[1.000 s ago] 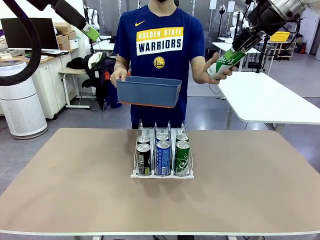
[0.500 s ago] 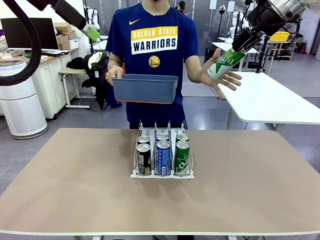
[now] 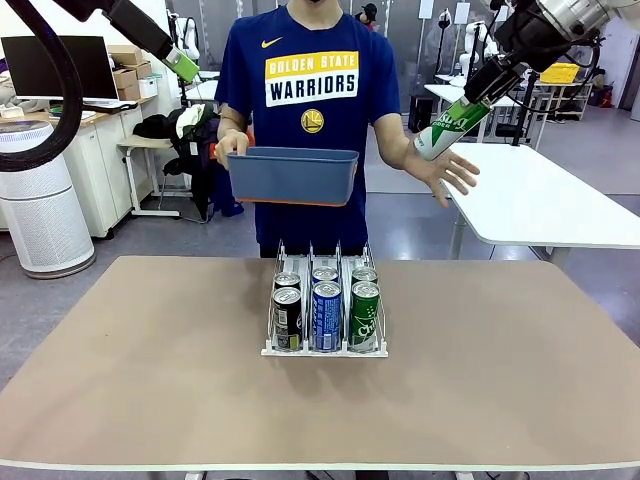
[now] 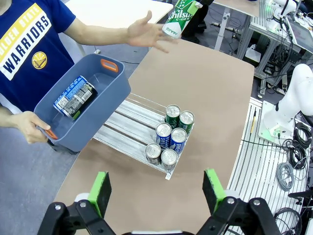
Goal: Fill the beverage cans into the dispenser.
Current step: Place the picked Sprite in the line of the Automatic Can Dispenser with the same cans.
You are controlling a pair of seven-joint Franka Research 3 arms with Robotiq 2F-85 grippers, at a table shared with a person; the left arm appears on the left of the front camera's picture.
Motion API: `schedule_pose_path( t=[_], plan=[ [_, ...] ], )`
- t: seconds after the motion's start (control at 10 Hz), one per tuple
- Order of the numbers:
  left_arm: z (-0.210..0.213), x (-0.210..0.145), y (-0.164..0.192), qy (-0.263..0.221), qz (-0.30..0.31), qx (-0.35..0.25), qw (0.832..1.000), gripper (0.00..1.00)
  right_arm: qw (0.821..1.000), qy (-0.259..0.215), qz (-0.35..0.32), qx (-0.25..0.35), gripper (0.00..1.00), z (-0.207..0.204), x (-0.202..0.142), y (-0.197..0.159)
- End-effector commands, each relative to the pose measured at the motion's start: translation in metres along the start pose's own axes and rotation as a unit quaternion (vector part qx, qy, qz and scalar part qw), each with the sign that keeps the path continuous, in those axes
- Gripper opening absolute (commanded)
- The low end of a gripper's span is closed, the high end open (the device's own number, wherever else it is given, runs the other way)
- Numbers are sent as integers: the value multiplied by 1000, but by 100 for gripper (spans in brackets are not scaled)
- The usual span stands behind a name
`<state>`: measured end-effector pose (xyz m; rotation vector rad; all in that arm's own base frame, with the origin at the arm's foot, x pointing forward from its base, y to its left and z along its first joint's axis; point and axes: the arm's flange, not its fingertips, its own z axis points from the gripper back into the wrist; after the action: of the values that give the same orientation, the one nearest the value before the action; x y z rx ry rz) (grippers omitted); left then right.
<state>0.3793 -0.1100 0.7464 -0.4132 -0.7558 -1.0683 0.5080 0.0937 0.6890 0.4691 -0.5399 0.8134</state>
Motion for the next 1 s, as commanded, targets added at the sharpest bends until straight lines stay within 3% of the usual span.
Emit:
schedule_pose_path(
  t=[0.0, 0.5, 0.6, 0.7, 0.9],
  plan=[
    [1, -1, -1, 4, 2, -1, 1000, 100, 1000, -1, 2, -1, 0, 1, 1, 0],
    [1, -1, -1, 4, 2, -1, 1000, 100, 1000, -1, 2, -1, 0, 1, 1, 0],
    [1, -1, -1, 4, 2, -1, 1000, 100, 1000, 0, 0, 0, 58, 0, 0, 0],
    [1, -1, -1, 4, 2, -1, 1000, 100, 1000, -2, -21, 7, 58, 0, -3, 7],
    [1, -1, -1, 4, 2, -1, 1000, 100, 997, 19, -62, -38, 58, -1, -10, 30]
  ],
)
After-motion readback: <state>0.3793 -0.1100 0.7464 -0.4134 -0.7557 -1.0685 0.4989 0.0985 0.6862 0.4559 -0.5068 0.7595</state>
